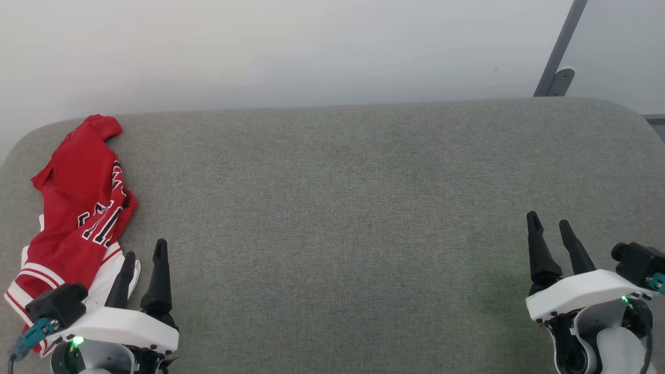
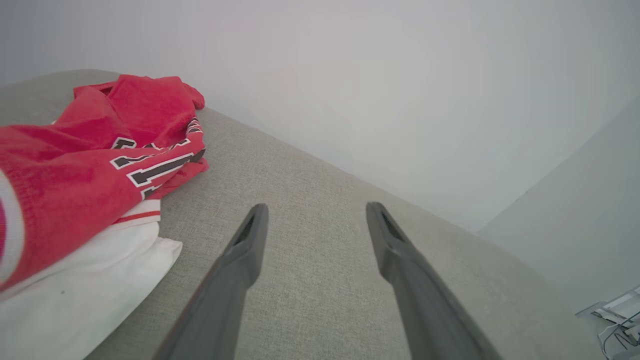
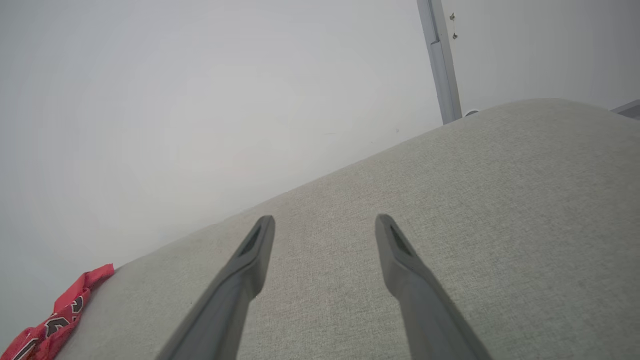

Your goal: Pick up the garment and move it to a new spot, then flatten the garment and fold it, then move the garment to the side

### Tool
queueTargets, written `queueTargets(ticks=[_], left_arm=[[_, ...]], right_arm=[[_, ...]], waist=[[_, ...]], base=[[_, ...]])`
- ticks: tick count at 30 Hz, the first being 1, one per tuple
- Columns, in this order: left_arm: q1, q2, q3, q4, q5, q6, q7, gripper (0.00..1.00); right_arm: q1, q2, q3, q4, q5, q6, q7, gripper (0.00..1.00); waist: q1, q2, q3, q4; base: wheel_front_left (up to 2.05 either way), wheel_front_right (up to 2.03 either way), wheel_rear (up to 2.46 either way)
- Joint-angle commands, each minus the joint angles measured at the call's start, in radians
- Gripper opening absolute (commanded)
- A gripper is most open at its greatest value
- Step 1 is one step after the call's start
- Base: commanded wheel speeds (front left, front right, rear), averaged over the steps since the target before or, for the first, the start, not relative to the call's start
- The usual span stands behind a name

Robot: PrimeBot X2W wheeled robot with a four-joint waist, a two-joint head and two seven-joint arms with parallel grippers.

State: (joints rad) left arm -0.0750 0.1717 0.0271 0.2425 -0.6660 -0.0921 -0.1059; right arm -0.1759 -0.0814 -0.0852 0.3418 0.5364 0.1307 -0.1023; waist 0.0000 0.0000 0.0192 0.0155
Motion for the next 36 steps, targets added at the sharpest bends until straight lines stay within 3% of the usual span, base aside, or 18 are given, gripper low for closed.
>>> queueTargets(ticks=[1,26,36], left_arm=[[-0.010,0.014,-0.005,-0.008,0.035,0.002,-0.010,1.00],[0.002,0.046,-0.038,0.013,0.283,0.016,-0.074,1.00],[0.005,0.044,-0.034,0.037,0.360,-0.002,-0.096,1.00]], right_arm=[[-0.029,-0.001,-0.001,-0.004,-0.039,0.000,-0.013,1.00],[-0.052,0.000,-0.008,0.018,-0.330,0.000,-0.078,1.00],[-0.056,0.007,-0.018,0.034,-0.412,0.000,-0.100,1.00]], waist=[[0.0000,0.0000,0.000,0.000],[0.0000,0.0000,0.005,0.010],[0.0000,0.0000,0.013,0.013]], base=[[0.00,0.00,0.00],[0.00,0.00,0.00],[0.00,0.00,0.00]])
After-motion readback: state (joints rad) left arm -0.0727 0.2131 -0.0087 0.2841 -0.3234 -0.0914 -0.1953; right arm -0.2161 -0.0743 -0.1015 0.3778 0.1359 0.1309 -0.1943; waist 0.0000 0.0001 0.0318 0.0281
